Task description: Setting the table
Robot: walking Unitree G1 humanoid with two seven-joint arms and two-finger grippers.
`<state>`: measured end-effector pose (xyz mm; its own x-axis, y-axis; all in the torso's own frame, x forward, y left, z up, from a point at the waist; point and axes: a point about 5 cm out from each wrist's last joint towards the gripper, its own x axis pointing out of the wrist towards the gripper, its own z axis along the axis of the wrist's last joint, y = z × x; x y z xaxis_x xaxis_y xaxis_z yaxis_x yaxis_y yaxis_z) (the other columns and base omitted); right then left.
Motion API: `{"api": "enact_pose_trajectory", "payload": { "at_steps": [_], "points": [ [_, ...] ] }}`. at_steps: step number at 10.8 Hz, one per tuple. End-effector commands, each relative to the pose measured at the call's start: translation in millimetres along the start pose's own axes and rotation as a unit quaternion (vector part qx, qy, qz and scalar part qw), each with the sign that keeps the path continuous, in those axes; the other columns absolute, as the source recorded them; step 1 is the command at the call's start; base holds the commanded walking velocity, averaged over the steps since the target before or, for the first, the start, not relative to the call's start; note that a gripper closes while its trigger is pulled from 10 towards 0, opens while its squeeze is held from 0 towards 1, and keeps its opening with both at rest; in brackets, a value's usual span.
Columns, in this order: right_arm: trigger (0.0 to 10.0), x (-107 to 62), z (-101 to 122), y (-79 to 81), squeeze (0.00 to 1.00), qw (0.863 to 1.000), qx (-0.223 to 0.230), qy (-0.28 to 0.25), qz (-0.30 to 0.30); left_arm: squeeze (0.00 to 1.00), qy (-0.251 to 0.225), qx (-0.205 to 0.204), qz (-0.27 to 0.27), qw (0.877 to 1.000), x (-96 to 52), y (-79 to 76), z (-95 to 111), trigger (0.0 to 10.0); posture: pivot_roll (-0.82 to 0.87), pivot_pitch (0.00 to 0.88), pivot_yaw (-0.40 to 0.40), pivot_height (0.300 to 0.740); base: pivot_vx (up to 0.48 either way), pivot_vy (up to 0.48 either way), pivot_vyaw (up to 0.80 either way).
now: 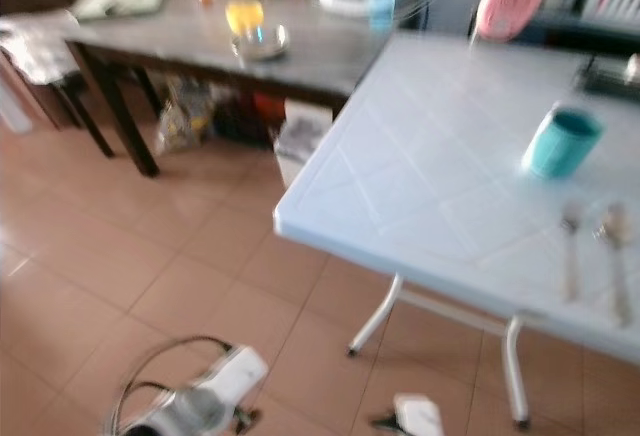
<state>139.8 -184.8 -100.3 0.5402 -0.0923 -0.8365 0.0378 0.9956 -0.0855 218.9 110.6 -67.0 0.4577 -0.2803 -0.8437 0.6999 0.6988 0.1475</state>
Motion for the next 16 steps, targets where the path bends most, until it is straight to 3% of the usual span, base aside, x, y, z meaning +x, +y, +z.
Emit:
{"api": "enact_pose_trajectory", "payload": {
  "at_steps": [1,12,16],
  "points": [
    [10.0,-0.9,-5,9.4,0.0,1.0,0.004,0.011,0.013,0.0,0.019,0.002,0.013,1.0,-3.5,10.5,-12,10.0,0.03,0.068,0.032,0.74,0.0,-0.281,0.0],
    [10.0,-2.3,-11,10.4,0.0,1.0,-0.005,0.02,0.017,0.0,0.029,0.002,0.013,1.0,-4.3,6.3,-22,10.0,0.03,0.081,0.026,0.74,0.0,-0.28,0.0],
    [10.0,-2.3,-12,10.8,0.0,1.0,-0.005,0.025,0.019,0.0,0.035,-0.006,0.02,0.999,-5.6,11.1,-25,10.0,0.04,0.075,0.026,0.74,0.0,0.0,-0.2]
  ]
}}
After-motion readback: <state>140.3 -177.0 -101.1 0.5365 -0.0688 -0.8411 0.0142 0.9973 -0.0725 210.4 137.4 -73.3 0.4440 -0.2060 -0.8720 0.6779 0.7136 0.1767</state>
